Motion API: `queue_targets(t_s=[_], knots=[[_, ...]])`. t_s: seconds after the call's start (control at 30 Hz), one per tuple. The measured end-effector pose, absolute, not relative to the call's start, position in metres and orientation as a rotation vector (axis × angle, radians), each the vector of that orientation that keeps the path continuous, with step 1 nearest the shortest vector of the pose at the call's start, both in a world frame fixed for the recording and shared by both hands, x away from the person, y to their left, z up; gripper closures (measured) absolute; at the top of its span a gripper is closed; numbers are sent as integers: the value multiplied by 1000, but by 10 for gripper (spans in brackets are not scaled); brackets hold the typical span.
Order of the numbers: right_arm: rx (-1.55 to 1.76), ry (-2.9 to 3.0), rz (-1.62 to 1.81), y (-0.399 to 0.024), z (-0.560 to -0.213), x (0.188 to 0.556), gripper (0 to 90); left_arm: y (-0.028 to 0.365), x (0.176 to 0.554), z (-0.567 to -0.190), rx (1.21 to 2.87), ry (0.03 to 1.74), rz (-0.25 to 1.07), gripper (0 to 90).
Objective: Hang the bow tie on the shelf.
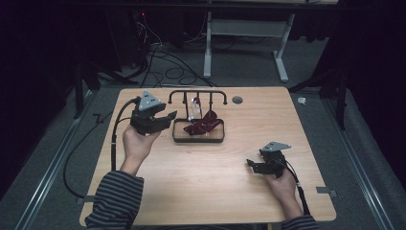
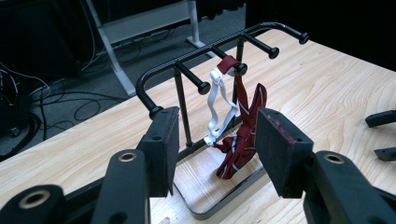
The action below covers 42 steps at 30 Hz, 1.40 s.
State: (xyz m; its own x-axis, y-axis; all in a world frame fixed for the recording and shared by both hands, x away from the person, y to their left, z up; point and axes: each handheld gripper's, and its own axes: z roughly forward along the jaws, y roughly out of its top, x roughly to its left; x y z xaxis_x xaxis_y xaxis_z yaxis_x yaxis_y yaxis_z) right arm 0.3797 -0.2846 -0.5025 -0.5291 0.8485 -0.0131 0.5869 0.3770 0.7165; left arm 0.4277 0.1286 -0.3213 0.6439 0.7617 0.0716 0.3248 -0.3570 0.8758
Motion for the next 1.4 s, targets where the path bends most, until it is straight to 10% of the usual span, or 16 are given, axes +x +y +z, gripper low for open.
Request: queue_targets(t_s=[1.4], knots=[[1246,2262,946,-285,-502,380,291,158,397,-344,1886,916,549,519]])
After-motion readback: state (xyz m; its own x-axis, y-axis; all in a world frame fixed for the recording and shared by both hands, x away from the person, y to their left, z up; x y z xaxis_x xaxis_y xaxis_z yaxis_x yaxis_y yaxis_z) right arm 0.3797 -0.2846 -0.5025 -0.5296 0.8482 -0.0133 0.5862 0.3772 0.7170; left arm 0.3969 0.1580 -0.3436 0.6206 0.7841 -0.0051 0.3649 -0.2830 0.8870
